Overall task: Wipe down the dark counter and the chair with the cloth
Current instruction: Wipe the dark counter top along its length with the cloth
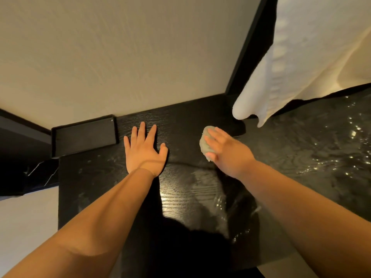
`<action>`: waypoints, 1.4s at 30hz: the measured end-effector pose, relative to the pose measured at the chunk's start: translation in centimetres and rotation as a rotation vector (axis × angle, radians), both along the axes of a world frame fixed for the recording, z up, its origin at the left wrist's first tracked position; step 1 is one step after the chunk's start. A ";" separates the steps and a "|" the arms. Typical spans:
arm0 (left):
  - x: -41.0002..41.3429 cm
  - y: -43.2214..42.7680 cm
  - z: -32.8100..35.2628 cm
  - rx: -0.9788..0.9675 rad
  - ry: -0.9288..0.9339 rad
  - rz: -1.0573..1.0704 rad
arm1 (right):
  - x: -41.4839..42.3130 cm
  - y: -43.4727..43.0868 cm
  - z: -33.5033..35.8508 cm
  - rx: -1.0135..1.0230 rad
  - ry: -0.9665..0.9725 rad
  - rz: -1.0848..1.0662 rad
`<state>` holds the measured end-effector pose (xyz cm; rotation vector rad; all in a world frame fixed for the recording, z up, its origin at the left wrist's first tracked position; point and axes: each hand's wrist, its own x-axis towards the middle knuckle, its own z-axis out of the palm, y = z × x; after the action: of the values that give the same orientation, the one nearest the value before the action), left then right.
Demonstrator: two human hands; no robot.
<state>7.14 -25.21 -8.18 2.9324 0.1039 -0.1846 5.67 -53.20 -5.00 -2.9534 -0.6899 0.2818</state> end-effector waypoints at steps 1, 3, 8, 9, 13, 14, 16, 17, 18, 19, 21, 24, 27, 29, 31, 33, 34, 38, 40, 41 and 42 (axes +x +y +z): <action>0.0 0.0 0.0 0.000 -0.001 -0.002 | 1.1 -1.0 0.2 -0.022 -0.021 -0.030; 0.1 0.0 0.0 -0.005 0.000 -0.006 | 2.6 -2.6 0.4 -0.067 -0.070 -0.134; -0.1 0.0 0.0 -0.014 -0.003 -0.009 | 0.7 -1.1 -0.6 0.016 -0.068 -0.258; -0.1 0.0 0.0 -0.015 -0.007 -0.011 | 0.0 -0.6 -0.4 0.093 -0.064 -0.253; 0.0 0.2 -0.1 -0.006 -0.008 -0.021 | -2.4 -1.2 -0.3 0.240 0.118 -0.066; -0.1 0.2 -0.1 -0.004 -0.008 -0.026 | -2.2 -2.1 -0.6 0.217 0.125 -0.041; -0.4 0.3 -0.1 -0.002 -0.013 -0.040 | -1.0 -3.8 -1.5 0.142 0.114 -0.127; -0.4 0.3 -0.1 0.000 -0.016 -0.050 | -0.2 -4.5 -1.6 0.108 0.115 -0.237; -0.5 0.3 -0.1 0.004 -0.016 -0.059 | 0.5 -4.7 -1.6 0.086 0.116 -0.345; -0.5 0.3 -0.1 0.011 -0.009 -0.066 | 1.0 -4.5 -1.5 0.076 0.106 -0.426; -0.8 0.4 0.0 0.032 0.014 -0.090 | 0.6 -2.6 -0.7 0.041 0.062 -0.475; -2.6 0.3 0.1 0.026 0.018 -0.119 | -3.0 0.5 0.0 0.011 -0.012 -0.204; -5.9 -0.7 0.3 0.025 0.045 -0.120 | -6.6 0.3 -0.9 0.163 0.058 0.003; -8.2 -1.4 0.3 0.032 0.110 -0.135 | -6.0 -1.1 -1.4 0.152 0.094 0.065; -10.3 -1.9 0.1 0.050 0.146 -0.162 | -4.1 -2.4 -1.8 0.124 0.091 -0.010; -11.6 -2.0 0.0 0.077 0.151 -0.186 | -2.2 -3.2 -1.8 0.096 0.075 -0.184; -11.8 -2.0 0.0 0.081 0.147 -0.187 | -1.6 -3.2 -1.9 0.091 0.086 -0.268; -11.8 -2.2 -0.1 0.070 0.138 -0.178 | -3.3 -0.6 -1.9 0.232 0.079 -0.371; -11.9 -2.2 -0.1 0.061 0.135 -0.183 | -5.9 1.4 -2.2 0.255 0.042 -0.235; -11.9 -2.1 -0.1 0.058 0.132 -0.184 | -7.3 2.1 -2.4 0.219 0.045 -0.123; -11.9 -2.1 0.0 0.055 0.132 -0.182 | -8.4 2.2 -2.7 0.191 0.047 -0.016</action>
<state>-4.74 -27.31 -8.23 2.9808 -0.1410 -0.4087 -2.71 -50.98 -7.66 -2.7614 -0.6481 0.2671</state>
